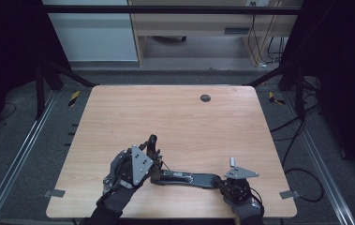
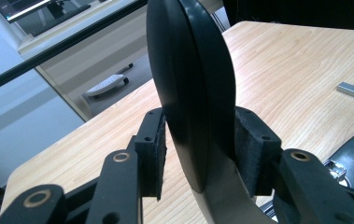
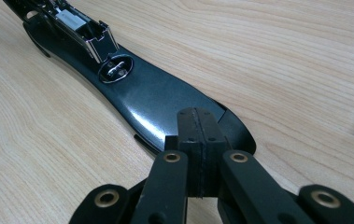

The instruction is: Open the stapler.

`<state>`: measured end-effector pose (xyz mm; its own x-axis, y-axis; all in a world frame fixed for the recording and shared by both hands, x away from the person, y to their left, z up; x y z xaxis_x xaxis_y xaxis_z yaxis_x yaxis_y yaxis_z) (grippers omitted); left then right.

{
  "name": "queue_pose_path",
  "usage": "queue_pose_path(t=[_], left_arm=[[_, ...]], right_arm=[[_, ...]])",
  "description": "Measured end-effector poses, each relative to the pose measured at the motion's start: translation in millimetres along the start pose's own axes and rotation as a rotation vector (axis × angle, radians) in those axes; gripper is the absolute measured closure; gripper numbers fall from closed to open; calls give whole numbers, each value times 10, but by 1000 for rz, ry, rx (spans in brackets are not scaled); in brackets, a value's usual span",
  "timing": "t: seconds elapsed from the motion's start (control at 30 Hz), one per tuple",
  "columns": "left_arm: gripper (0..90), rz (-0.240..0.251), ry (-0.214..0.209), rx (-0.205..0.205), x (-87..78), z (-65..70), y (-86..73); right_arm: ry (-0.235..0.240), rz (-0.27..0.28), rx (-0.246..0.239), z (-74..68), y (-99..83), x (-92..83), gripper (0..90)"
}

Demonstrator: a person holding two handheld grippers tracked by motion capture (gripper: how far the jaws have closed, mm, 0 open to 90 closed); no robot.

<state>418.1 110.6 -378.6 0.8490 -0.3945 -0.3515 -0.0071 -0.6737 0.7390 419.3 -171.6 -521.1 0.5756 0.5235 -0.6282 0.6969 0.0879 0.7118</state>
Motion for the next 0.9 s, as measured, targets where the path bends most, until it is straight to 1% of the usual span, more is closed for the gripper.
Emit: queue_pose_path(t=[0.23, 0.27, 0.37, 0.5, 0.67, 0.9], left_arm=[[564, 2, 7, -15, -20, -44, -47], [563, 2, 8, -26, -30, -65, -71], [561, 1, 12, -30, -39, -82, -90], [560, 8, 16, -45, -52, -94, -121], [557, 3, 15, -62, -71, -132, -165], [550, -2, 16, -76, -94, -169, -220]], right_arm=[[0, 2, 0, 4, 0, 1, 900], [-1, 1, 1, -1, -2, -1, 900], [1, 2, -3, 3, -2, 0, 900], [0, 1, -1, 4, -1, -1, 900], [3, 2, -1, 7, -1, 0, 900], [4, 2, 2, 7, -2, -1, 900]])
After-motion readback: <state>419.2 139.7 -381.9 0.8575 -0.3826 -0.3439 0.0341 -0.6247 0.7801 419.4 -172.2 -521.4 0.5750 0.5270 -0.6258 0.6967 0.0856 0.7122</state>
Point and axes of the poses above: each handheld gripper's, and its own axes: x roughly forward along the jaws, y roughly out of its top, z roughly to its right, the point moved 4 cm from there along x, roughly forward along the jaws, and after that the axes turned 15 degrees about x, right-handed, at the moved point
